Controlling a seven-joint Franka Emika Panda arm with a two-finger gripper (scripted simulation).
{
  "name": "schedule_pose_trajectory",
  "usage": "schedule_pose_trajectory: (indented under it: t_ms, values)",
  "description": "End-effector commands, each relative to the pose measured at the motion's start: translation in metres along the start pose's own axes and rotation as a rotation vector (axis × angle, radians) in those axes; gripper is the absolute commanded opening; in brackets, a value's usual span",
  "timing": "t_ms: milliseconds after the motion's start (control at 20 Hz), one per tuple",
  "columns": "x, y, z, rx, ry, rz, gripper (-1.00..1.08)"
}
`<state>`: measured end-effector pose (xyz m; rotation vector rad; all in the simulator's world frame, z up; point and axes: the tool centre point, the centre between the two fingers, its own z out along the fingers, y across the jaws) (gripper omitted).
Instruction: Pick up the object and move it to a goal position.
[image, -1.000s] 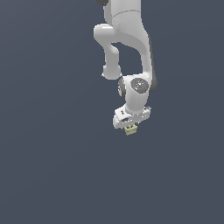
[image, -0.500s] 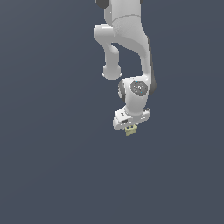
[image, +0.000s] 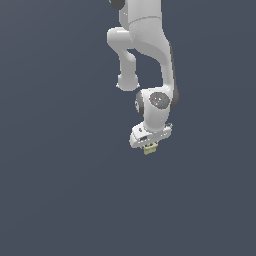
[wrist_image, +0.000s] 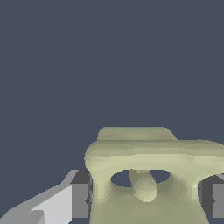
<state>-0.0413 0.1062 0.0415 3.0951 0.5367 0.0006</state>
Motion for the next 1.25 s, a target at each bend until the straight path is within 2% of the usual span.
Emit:
schedule_pose_trajectory:
  t_ms: [0,250,750,950,1200]
  values:
    - [0.0,-0.007,-0.001,0.0,0.0,-0.001,-1.0]
    - [-0.001,-0.035,-0.005,0.0,0.0,-0.001,-1.0]
    - [-0.001,-0.115,-0.018,0.0,0.0,-0.001,-1.0]
    - [-0.001,-0.131,-0.02,0.0,0.0,-0.001,-1.0]
    - [0.001,-0.134,-0.021,0.0,0.0,-0.001,-1.0]
